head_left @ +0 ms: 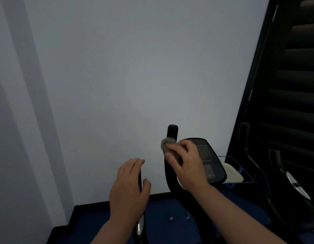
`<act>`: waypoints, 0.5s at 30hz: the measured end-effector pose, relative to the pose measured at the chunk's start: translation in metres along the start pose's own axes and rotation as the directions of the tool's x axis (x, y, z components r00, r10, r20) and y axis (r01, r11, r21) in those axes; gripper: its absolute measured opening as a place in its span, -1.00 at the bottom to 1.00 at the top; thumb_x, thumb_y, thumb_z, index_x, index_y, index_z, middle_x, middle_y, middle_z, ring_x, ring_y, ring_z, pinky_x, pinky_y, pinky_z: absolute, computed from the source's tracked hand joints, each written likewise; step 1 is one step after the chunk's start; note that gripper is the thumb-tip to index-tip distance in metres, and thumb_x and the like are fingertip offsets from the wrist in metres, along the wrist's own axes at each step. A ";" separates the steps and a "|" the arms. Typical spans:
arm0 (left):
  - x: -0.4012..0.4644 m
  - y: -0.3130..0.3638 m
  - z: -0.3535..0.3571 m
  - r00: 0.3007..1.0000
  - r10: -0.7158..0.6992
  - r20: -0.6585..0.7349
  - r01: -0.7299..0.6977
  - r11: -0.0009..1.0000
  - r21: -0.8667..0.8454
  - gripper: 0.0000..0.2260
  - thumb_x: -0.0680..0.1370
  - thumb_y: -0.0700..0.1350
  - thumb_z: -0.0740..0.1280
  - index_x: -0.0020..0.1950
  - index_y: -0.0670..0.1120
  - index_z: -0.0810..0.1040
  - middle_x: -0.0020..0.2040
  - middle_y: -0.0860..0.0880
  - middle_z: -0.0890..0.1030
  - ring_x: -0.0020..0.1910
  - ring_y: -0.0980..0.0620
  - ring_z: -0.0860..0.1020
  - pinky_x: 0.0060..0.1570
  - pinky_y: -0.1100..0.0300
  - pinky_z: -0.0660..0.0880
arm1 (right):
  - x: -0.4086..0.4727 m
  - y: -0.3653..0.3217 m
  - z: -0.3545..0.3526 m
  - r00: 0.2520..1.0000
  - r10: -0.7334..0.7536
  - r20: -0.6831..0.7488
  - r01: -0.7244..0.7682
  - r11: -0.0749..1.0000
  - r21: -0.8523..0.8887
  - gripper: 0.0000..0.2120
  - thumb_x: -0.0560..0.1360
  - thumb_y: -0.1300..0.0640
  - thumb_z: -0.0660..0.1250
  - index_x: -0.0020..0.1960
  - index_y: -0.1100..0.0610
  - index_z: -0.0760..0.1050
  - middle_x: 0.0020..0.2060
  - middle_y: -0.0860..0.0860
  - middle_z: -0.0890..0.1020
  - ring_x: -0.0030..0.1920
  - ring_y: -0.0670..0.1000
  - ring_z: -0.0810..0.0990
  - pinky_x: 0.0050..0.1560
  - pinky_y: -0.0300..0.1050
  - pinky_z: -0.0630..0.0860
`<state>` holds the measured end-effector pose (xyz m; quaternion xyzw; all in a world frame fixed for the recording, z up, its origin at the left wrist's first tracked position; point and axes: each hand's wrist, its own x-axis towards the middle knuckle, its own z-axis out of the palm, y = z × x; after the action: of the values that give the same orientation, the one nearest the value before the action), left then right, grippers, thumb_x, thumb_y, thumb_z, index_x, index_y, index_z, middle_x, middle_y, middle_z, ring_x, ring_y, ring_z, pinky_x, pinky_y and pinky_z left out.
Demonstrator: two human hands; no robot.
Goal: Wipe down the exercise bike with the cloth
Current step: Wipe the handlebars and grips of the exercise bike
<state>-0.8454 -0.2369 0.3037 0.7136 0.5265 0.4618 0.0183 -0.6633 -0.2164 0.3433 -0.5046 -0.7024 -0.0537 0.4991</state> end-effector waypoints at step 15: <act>0.000 0.002 0.000 1.000 -0.013 -0.008 0.012 1.000 -0.016 -0.55 0.47 -0.17 0.38 0.35 0.01 0.48 0.29 0.14 0.46 0.30 0.30 0.26 -0.07 0.31 0.41 | 0.022 -0.017 -0.010 0.963 0.222 -0.153 -0.154 0.919 0.364 -0.69 0.49 0.23 0.40 0.09 -0.14 0.50 0.05 -0.06 0.47 0.05 -0.31 0.46 0.00 -0.53 0.34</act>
<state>-0.8443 -0.2380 0.3043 0.7083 0.5272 0.4687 0.0250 -0.6696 -0.2161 0.3722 -0.4659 -0.5976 0.0715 0.6486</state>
